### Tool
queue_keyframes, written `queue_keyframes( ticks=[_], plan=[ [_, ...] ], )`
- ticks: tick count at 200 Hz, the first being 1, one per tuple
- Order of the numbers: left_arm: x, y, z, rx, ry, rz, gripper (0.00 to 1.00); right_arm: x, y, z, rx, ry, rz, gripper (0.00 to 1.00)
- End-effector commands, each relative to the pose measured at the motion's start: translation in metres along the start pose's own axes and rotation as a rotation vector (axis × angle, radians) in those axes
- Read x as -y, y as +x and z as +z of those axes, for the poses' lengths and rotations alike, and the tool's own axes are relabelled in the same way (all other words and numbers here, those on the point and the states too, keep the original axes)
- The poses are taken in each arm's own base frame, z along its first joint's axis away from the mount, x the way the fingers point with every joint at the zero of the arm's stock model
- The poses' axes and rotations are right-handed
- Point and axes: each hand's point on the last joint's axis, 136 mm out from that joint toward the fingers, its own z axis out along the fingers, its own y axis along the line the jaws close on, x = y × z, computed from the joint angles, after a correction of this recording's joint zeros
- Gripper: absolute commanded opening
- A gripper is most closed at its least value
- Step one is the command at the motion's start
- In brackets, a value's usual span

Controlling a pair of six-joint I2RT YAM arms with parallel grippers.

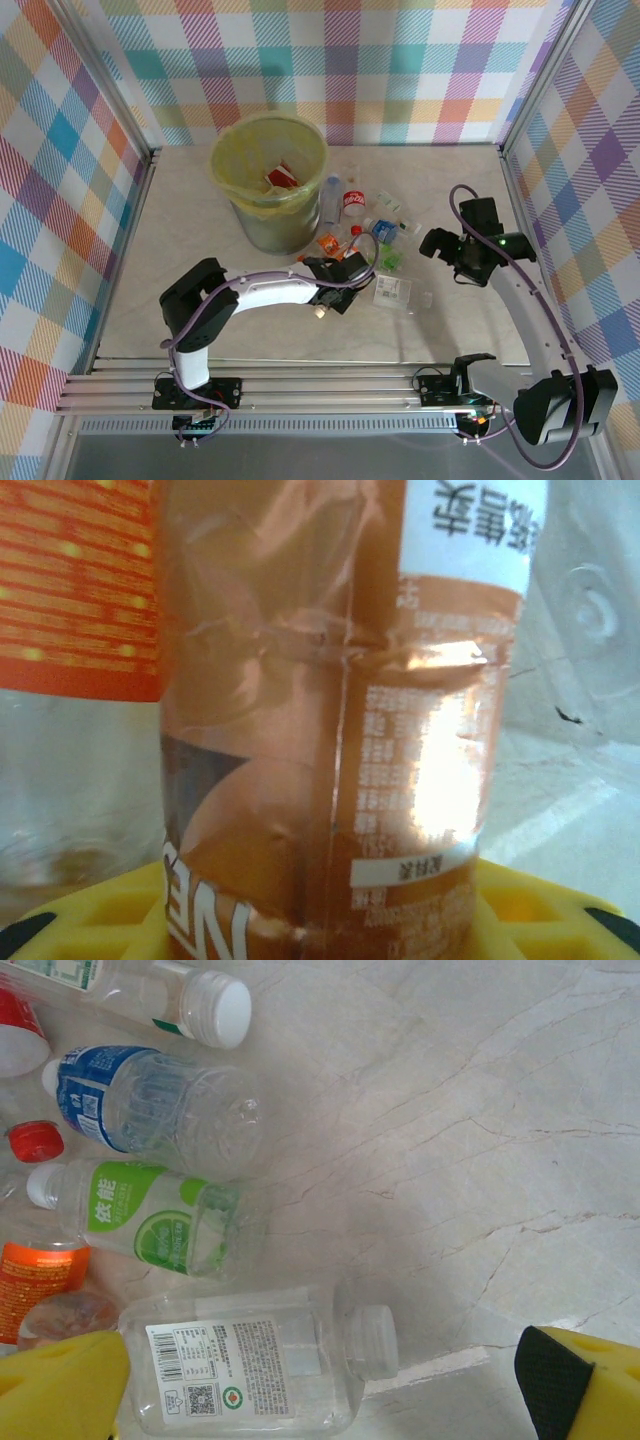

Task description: Put the plastic bottles in the bin

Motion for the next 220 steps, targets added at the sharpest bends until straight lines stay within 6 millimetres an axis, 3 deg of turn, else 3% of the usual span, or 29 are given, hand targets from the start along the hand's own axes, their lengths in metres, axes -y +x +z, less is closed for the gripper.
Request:
queue_keyframes(
  ticks=[1,37,70,108,145,168,192,220],
  plan=[
    [-0.001,-0.027,-0.052,0.104,0.033,-0.02,0.4,-0.003,0.003,-0.006,-0.004,-0.037,-0.038,1.0],
    [-0.006,-0.049,-0.113,0.219,0.1,-0.048,0.4,-0.012,0.009,-0.012,-0.01,-0.103,-0.066,1.0],
    [-0.031,-0.078,-0.178,0.379,0.065,-0.065,0.4,-0.024,0.016,-0.016,-0.031,-0.186,-0.111,1.0],
    [-0.094,-0.12,-0.247,0.558,-0.089,-0.132,0.4,-0.033,0.029,-0.018,-0.051,-0.263,-0.147,1.0],
    [-0.173,-0.155,-0.285,0.654,-0.193,-0.213,0.4,-0.031,0.033,-0.014,-0.065,-0.262,-0.15,1.0],
    [-0.223,-0.174,-0.29,0.67,-0.258,-0.229,0.4,-0.035,0.03,-0.014,-0.059,-0.275,-0.142,1.0],
    [-0.274,-0.182,-0.268,0.587,-0.316,-0.256,0.41,-0.039,0.028,-0.011,-0.068,-0.286,-0.138,1.0],
    [-0.307,-0.183,-0.23,0.476,-0.33,-0.248,0.41,-0.038,0.028,-0.004,-0.088,-0.272,-0.139,1.0]
  ],
)
